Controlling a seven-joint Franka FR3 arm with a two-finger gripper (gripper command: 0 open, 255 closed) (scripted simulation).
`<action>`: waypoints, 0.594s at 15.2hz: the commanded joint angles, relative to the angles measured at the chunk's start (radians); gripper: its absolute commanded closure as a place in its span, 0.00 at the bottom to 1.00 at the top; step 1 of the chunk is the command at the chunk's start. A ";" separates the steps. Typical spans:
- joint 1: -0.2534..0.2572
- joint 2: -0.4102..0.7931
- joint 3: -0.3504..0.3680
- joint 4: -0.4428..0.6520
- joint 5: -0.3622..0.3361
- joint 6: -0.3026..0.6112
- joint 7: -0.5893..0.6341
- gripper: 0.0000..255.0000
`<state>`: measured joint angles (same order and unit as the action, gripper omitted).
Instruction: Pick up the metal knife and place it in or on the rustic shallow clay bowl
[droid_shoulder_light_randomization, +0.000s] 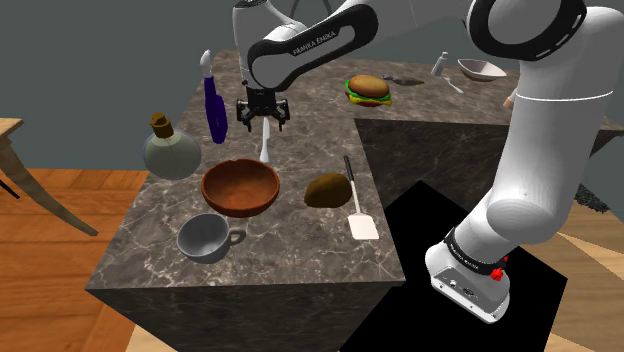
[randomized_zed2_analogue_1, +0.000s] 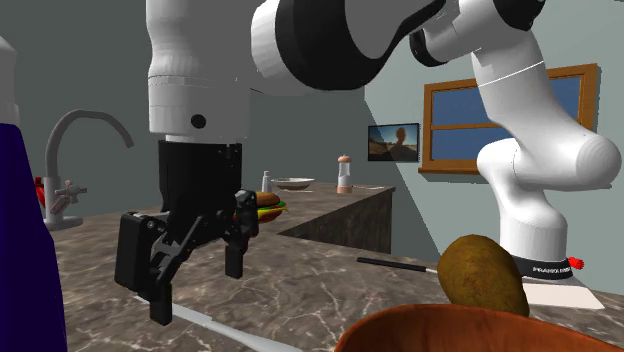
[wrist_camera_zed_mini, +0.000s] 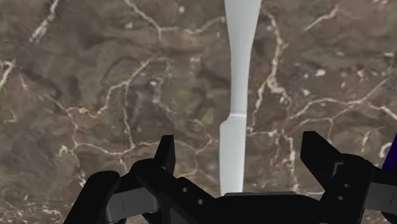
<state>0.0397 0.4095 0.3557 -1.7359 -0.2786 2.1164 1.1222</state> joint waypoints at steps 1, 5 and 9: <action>0.000 0.014 -0.005 -0.009 -0.008 0.023 0.004 0.00; 0.001 0.031 -0.010 -0.020 -0.017 0.050 0.010 0.00; 0.001 0.032 -0.010 -0.020 -0.017 0.050 0.010 0.00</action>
<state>0.0405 0.4410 0.3460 -1.7552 -0.2956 2.1658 1.1318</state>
